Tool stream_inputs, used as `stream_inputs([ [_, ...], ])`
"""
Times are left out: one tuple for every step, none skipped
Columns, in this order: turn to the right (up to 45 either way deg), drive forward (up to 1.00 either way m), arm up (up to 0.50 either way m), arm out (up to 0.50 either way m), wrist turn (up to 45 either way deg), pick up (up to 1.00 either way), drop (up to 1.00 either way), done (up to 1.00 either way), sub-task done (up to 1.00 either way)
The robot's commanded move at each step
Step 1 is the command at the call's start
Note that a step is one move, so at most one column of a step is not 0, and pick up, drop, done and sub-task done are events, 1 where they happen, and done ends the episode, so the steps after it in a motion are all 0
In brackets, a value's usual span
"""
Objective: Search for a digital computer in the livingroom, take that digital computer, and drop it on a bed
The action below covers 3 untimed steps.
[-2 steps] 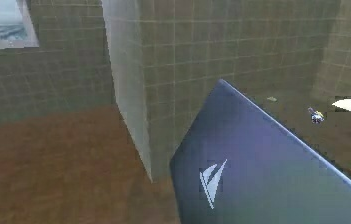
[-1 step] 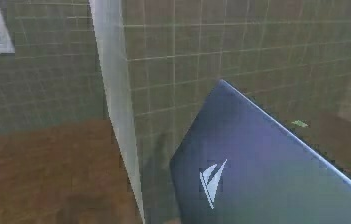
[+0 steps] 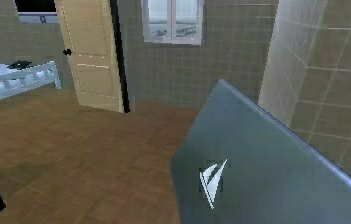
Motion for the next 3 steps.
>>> stream_inputs([
  [-45.0,0.0,0.0,0.0,0.0,0.0,0.0,0.0,0.0],
  [-24.0,0.0,0.0,0.0,0.0,0.0,0.0,0.0,0.0],
  [0.0,0.25,0.0,0.0,0.0,0.0,0.0,0.0,0.0],
])
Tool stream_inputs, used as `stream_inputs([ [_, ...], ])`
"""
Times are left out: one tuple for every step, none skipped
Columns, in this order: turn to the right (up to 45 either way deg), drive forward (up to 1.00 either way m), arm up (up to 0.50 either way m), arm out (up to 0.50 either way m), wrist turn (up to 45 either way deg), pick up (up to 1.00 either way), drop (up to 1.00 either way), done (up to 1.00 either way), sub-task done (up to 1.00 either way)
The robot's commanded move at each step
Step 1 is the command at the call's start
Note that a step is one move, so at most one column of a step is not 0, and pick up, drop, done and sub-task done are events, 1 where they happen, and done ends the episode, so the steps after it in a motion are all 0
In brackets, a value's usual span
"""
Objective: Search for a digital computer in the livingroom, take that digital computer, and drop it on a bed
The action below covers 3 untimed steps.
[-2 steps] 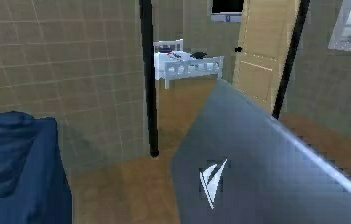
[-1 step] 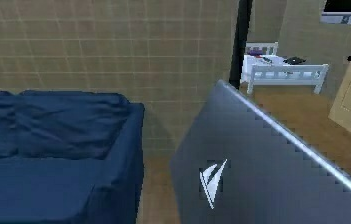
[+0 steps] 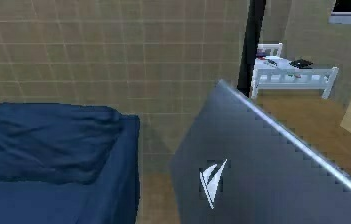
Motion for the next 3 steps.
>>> stream_inputs([
  [45.0,0.0,0.0,0.0,0.0,0.0,0.0,0.0,0.0],
  [0.0,1.0,0.0,0.0,0.0,0.0,0.0,0.0,0.0],
  [0.0,0.75,0.0,0.0,0.0,0.0,0.0,0.0,0.0],
])
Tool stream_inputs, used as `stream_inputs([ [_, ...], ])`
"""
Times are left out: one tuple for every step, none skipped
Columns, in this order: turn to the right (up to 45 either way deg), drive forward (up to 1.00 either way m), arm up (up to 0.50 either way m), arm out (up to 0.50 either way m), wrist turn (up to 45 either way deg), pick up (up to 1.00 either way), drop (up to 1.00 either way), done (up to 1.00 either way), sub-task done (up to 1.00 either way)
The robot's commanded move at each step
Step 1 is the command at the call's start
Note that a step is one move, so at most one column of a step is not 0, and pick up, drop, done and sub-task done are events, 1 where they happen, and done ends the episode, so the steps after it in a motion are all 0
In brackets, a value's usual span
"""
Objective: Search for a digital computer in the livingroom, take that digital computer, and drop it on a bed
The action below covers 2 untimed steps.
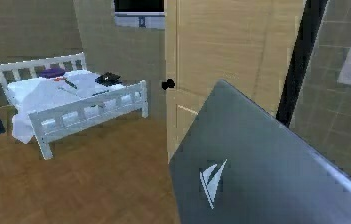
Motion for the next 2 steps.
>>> stream_inputs([
  [-42.0,0.0,0.0,0.0,0.0,0.0,0.0,0.0,0.0],
  [0.0,1.0,0.0,0.0,0.0,0.0,0.0,0.0,0.0],
])
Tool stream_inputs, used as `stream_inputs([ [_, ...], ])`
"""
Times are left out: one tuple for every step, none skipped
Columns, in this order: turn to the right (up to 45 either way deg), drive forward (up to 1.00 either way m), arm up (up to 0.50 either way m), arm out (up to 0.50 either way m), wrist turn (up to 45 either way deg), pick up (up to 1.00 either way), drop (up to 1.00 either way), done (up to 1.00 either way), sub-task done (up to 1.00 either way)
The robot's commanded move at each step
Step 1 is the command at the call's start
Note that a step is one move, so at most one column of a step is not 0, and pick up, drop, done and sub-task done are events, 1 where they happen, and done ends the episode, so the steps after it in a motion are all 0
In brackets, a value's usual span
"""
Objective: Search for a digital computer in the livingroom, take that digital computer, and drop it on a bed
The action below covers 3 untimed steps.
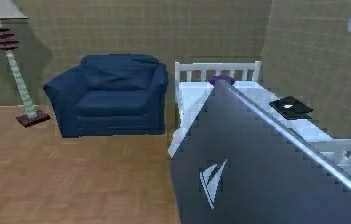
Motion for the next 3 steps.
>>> stream_inputs([
  [-6.0,0.0,0.0,0.0,0.0,0.0,0.0,0.0,0.0],
  [0.0,0.5,0.0,0.0,0.0,0.0,0.0,0.0,0.0],
  [-33.0,0.0,0.0,0.0,0.0,0.0,0.0,0.0,0.0],
])
